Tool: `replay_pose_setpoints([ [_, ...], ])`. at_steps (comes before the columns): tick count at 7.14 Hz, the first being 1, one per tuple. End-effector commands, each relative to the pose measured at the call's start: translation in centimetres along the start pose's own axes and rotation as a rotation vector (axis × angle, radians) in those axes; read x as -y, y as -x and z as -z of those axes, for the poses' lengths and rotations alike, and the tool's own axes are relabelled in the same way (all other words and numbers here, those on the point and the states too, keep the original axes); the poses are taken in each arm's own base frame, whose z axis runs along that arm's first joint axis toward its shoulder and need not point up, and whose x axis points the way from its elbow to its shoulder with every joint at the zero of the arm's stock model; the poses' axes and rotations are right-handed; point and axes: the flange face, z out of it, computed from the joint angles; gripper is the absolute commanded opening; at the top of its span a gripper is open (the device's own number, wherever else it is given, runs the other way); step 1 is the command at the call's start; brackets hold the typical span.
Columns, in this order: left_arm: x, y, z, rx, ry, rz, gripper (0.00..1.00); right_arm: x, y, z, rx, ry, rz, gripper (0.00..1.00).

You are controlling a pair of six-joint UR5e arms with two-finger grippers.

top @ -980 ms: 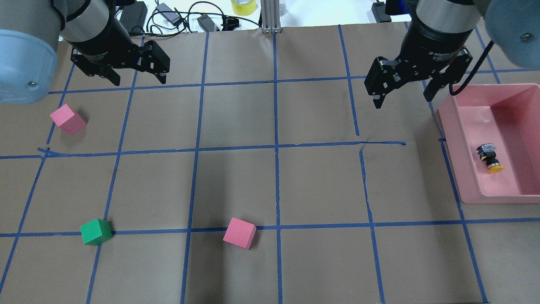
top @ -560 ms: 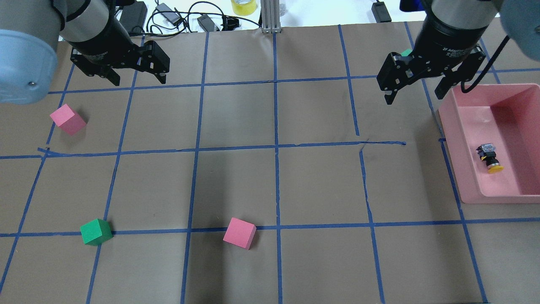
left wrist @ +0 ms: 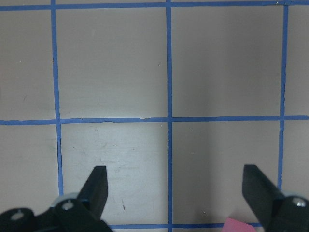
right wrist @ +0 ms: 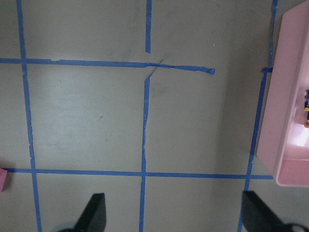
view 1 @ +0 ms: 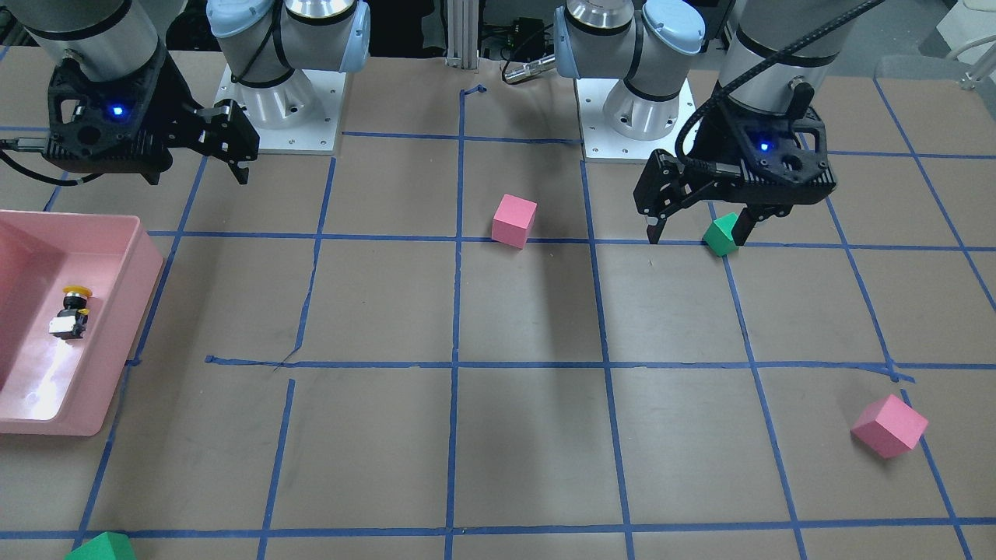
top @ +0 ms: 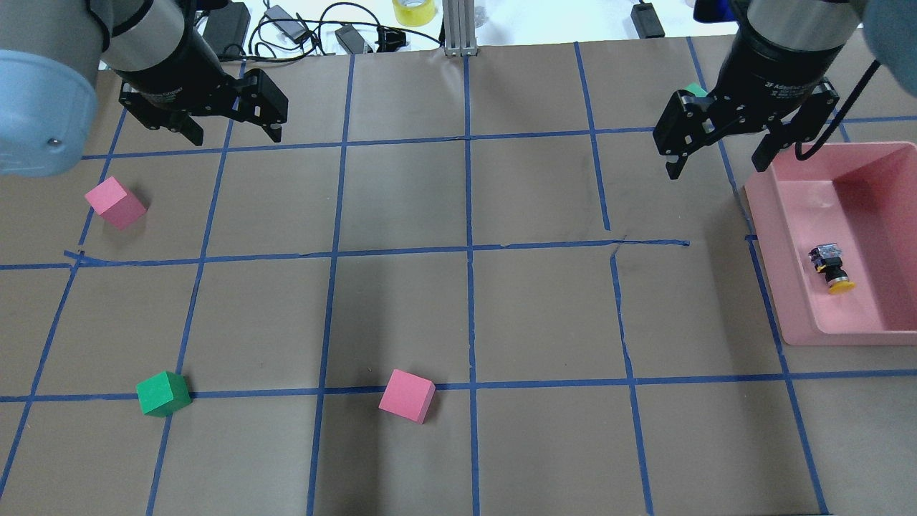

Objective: Align button upright
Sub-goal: 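Move the right gripper over the pink tray above the button switch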

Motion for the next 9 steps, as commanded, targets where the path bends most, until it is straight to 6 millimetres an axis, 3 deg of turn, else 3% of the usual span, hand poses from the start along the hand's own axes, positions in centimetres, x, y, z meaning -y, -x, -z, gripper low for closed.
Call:
replay_pose_setpoints([
  [1, 0.0, 0.0, 0.0, -0.001, 0.000, -0.001, 1.00, 0.8, -7.0, -1.5, -0.003, 0.030, 0.052, 1.00],
  [3, 0.0, 0.0, 0.0, 0.000, 0.000, -0.001, 1.00, 0.6, -18.0, -4.8, 0.007, 0.007, -0.129, 1.00],
  [4, 0.0, 0.0, 0.0, 0.000, 0.000, -0.001, 1.00, 1.1, -21.4, -7.4, -0.011, -0.037, -0.100, 1.00],
  [6, 0.0, 0.0, 0.0, 0.000, 0.000, -0.001, 1.00, 0.7, -27.8, -14.9, -0.021, -0.073, -0.169, 1.00],
  [7, 0.0, 0.0, 0.0, 0.000, 0.000, -0.001, 1.00, -0.5, -30.7, -17.9, -0.001, -0.076, -0.206, 1.00],
  [9, 0.0, 0.0, 0.0, 0.000, 0.000, -0.001, 1.00, -0.9, -31.2, -22.6, -0.012, -0.043, -0.214, 1.00],
])
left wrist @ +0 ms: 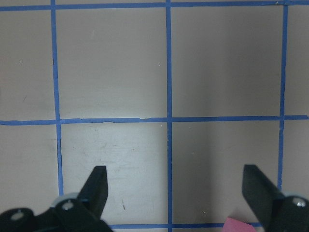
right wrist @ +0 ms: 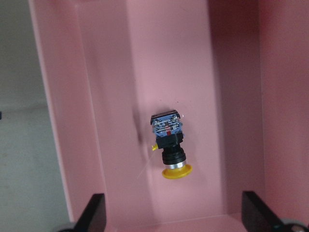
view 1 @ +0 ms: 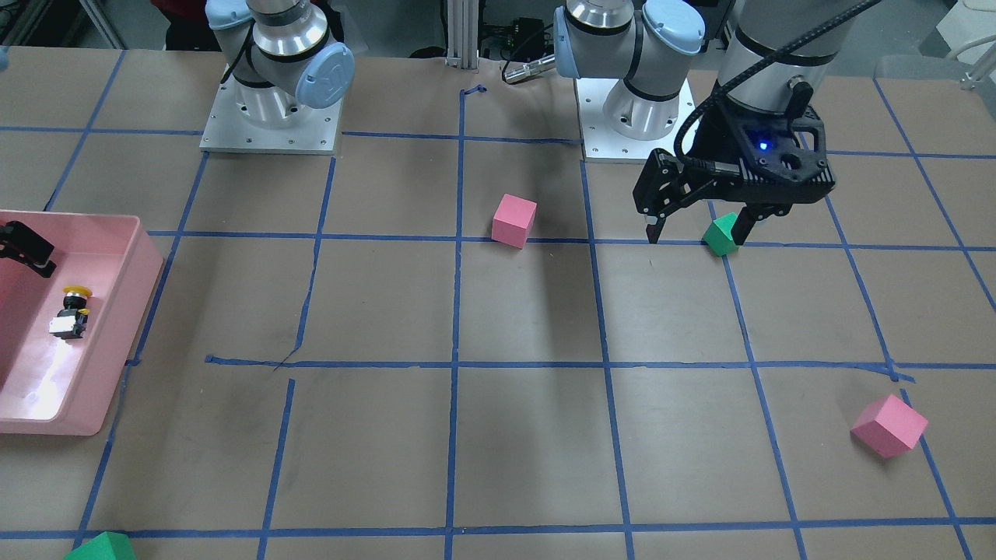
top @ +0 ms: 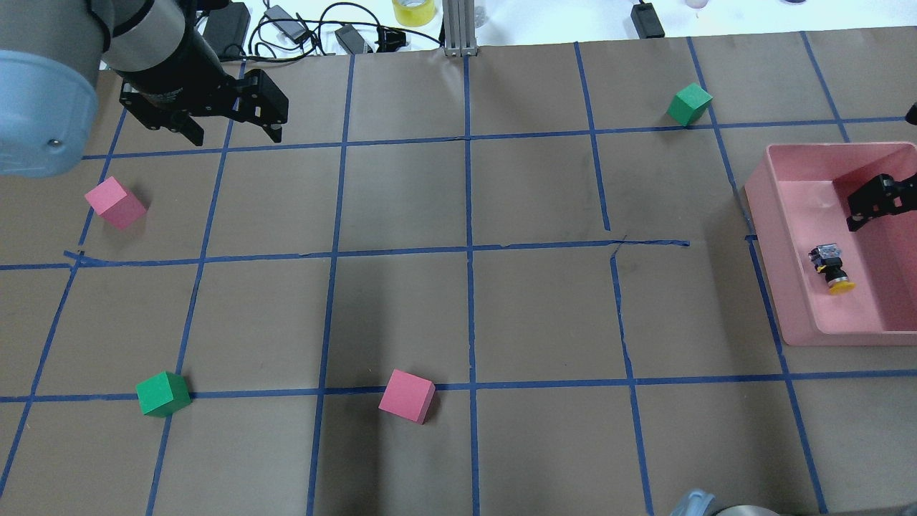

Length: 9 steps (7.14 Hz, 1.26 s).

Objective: Align button upright
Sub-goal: 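Lower the right gripper into the tray toward the lying button switch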

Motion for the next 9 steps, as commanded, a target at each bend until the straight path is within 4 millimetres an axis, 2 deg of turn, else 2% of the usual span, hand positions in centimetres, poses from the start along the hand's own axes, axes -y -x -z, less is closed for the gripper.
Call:
replay_pose_setpoints([
  [1, 0.0, 0.0, 0.0, 0.000, 0.000, 0.000, 1.00, -0.3, -0.6, -5.6, 0.012, 0.062, -0.018, 1.00],
  [3, 0.0, 0.0, 0.0, 0.000, 0.000, 0.000, 1.00, 0.3, -1.3, -9.6, 0.003, 0.124, -0.022, 1.00],
  [6, 0.0, 0.0, 0.0, 0.000, 0.000, 0.000, 1.00, -0.5, -0.6, -12.6, 0.034, 0.184, -0.016, 1.00],
  [7, 0.0, 0.0, 0.0, 0.000, 0.000, 0.000, 1.00, -0.6, -0.6, -12.9, 0.038, 0.191, -0.015, 1.00],
  [8, 0.0, 0.0, 0.0, 0.000, 0.000, 0.000, 1.00, -0.6, -0.6, -13.2, 0.040, 0.196, -0.009, 0.85],
  [9, 0.0, 0.0, 0.0, 0.000, 0.000, 0.000, 1.00, -1.0, -0.4, -13.9, 0.047, 0.214, -0.005, 0.60],
])
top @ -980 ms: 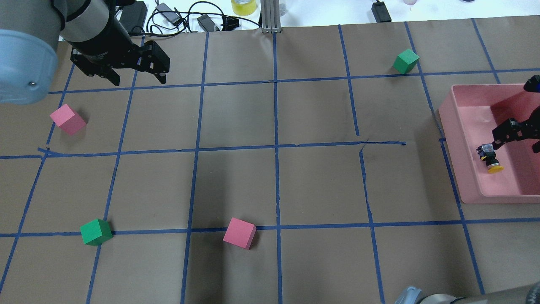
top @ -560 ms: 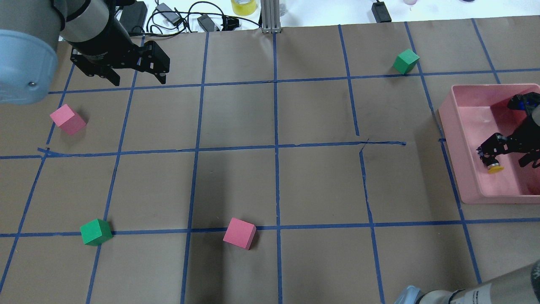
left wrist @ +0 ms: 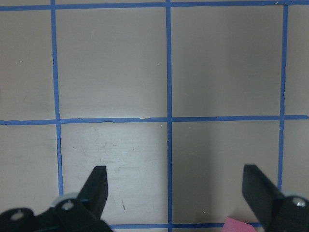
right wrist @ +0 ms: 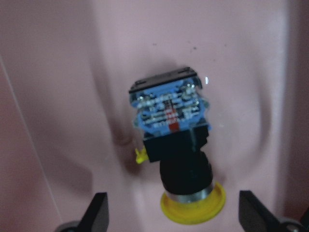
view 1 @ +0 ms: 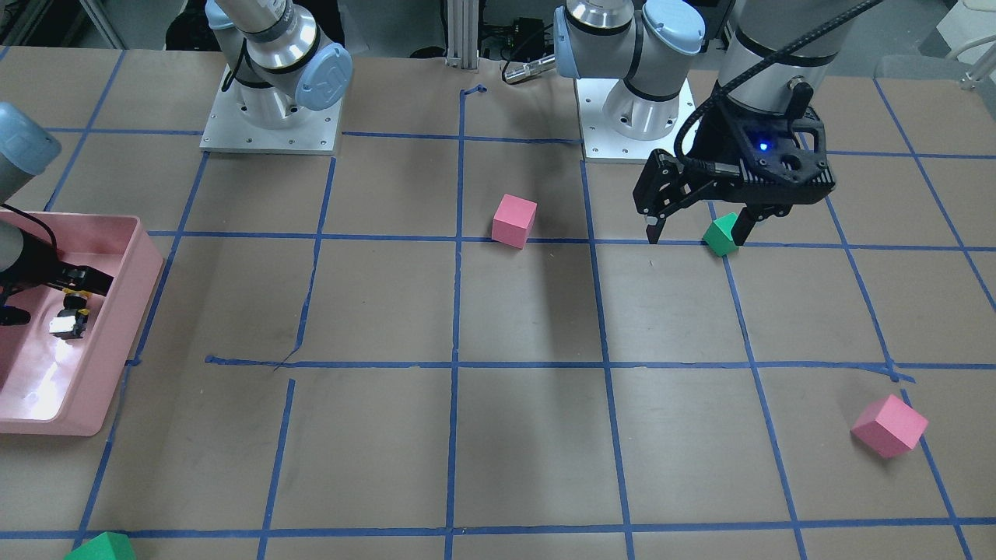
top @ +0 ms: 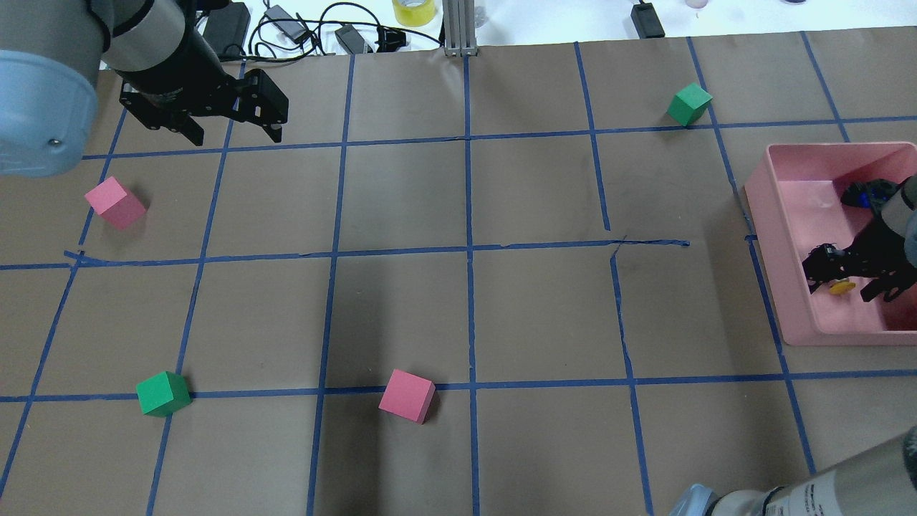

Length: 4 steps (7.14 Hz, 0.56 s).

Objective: Align button upright
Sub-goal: 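Lower the right gripper into the tray toward the lying button switch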

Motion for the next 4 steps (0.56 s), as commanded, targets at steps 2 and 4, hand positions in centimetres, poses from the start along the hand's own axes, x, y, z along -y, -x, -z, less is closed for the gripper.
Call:
replay_pose_setpoints([
  [2, 0.0, 0.0, 0.0, 0.000, 0.001, 0.000, 1.00, -0.8, 0.4, -1.1, 0.017, 0.040, -0.009, 0.00],
  [4, 0.0, 0.0, 0.0, 0.000, 0.000, 0.000, 1.00, -0.6, -0.6, 4.0, -0.088, -0.012, -0.028, 0.00],
])
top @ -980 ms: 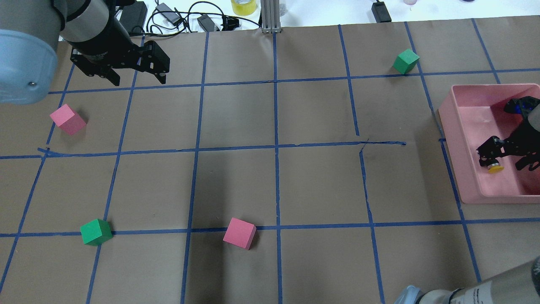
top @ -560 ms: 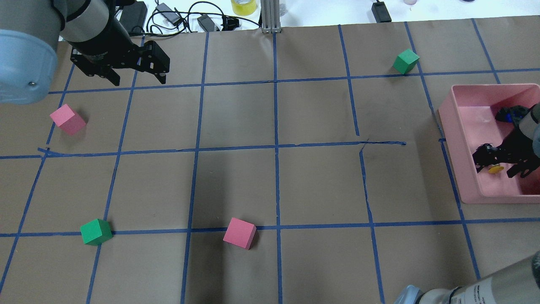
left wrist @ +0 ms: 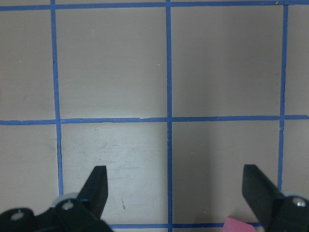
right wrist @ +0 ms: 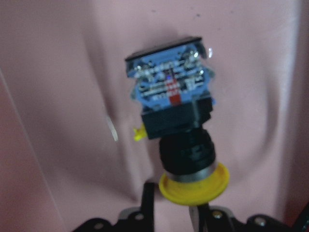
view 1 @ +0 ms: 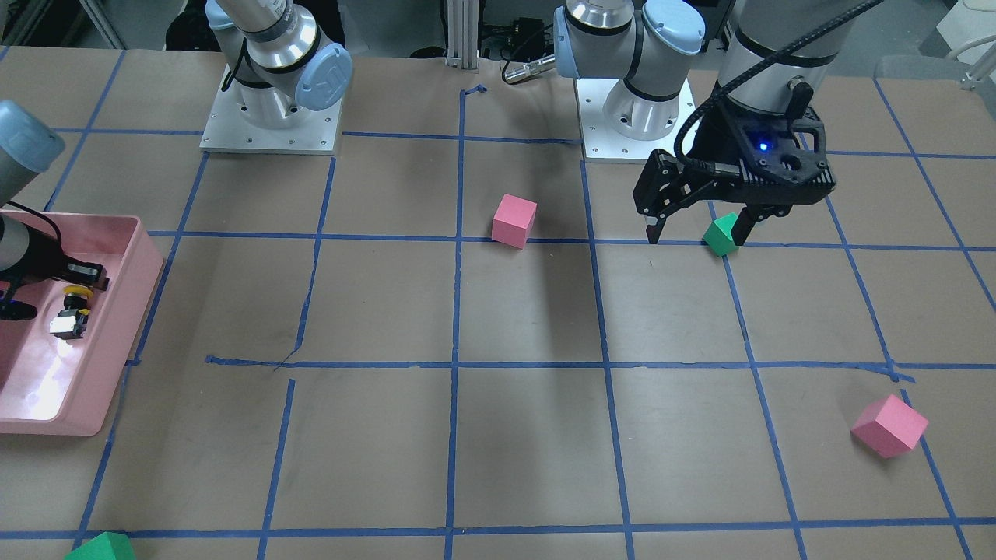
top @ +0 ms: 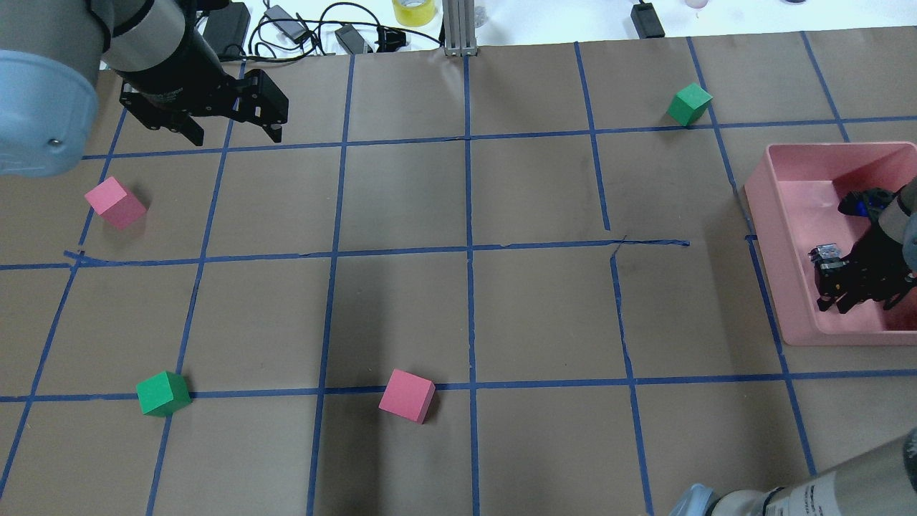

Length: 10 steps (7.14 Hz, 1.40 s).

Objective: Align button upright
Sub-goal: 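Lower the right gripper into the tray toward the lying button switch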

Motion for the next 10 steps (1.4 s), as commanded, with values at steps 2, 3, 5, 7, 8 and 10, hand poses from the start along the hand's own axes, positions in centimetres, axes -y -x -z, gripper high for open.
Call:
replay_pose_setpoints([
  [2, 0.0, 0.0, 0.0, 0.000, 0.000, 0.000, 1.00, -0.2, -0.5, 9.0, -0.024, -0.010, -0.009, 0.00],
  [3, 0.0, 0.0, 0.0, 0.000, 0.000, 0.000, 1.00, 0.4, 0.8, 12.3, -0.024, -0.001, -0.011, 0.00],
  [5, 0.0, 0.0, 0.0, 0.000, 0.000, 0.000, 1.00, 1.1, 2.3, 14.2, -0.020, 0.030, 0.002, 0.00],
  [7, 0.0, 0.0, 0.0, 0.000, 0.000, 0.000, 1.00, 0.7, 2.9, 10.5, -0.023, 0.047, 0.006, 0.97],
  [8, 0.0, 0.0, 0.0, 0.000, 0.000, 0.000, 1.00, 0.6, 3.0, 9.2, -0.042, 0.024, 0.021, 1.00],
  [10, 0.0, 0.0, 0.1, 0.002, -0.002, 0.000, 1.00, 0.4, 3.1, 7.5, -0.035, 0.051, 0.020, 1.00],
])
